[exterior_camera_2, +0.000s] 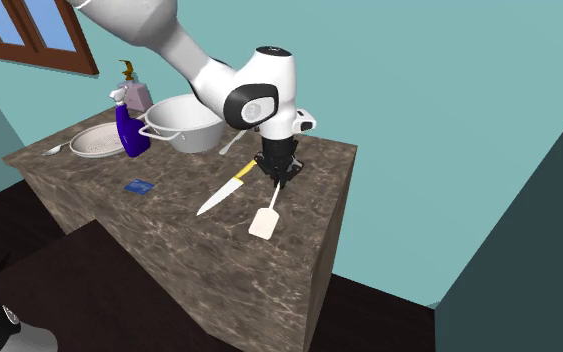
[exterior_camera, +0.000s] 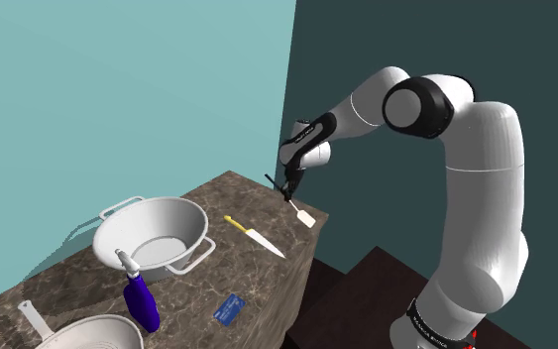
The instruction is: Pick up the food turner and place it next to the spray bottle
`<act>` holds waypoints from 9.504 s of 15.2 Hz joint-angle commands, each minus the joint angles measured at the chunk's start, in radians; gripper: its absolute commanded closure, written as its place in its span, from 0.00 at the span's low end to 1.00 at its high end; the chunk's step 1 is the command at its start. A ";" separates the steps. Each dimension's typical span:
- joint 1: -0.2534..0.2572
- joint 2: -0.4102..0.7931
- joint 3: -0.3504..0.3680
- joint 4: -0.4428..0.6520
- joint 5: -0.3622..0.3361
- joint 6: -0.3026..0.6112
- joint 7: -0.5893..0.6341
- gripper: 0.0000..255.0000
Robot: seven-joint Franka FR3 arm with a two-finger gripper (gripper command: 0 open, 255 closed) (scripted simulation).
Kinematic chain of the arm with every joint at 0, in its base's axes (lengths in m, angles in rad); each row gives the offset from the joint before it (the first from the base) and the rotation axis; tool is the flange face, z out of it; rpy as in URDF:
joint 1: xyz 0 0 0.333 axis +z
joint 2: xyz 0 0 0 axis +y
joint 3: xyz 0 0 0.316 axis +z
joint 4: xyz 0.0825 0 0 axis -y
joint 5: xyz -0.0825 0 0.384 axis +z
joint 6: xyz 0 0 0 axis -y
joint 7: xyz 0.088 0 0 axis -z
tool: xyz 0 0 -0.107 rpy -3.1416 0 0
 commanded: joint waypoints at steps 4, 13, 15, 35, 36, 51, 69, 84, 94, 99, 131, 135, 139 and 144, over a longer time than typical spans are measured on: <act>0.007 -0.046 -0.007 0.008 -0.012 -0.054 0.012 1.00; 0.014 -0.126 -0.017 0.027 -0.033 -0.152 0.029 1.00; 0.015 -0.143 -0.019 0.033 -0.038 -0.174 0.032 1.00; 0.022 -0.267 -0.029 0.147 -0.070 -0.411 0.059 1.00; 0.022 -0.272 -0.029 0.155 -0.072 -0.424 0.060 1.00; 0.119 -0.436 0.045 0.039 -0.112 -0.465 0.249 1.00; 0.319 -0.542 0.277 -0.084 -0.128 -0.445 0.687 1.00; 0.492 -0.387 0.467 0.098 -0.193 -0.486 1.077 1.00; 0.649 -0.162 0.545 0.378 -0.307 -0.574 1.330 1.00; 0.677 -0.114 0.547 0.401 -0.331 -0.556 1.367 1.00; 0.707 0.069 0.492 0.220 -0.442 -0.208 1.450 1.00; 0.715 0.103 0.480 0.215 -0.460 -0.171 1.463 1.00; 0.724 0.139 0.467 0.213 -0.479 -0.135 1.476 1.00; 0.737 0.186 0.449 0.215 -0.501 -0.091 1.492 1.00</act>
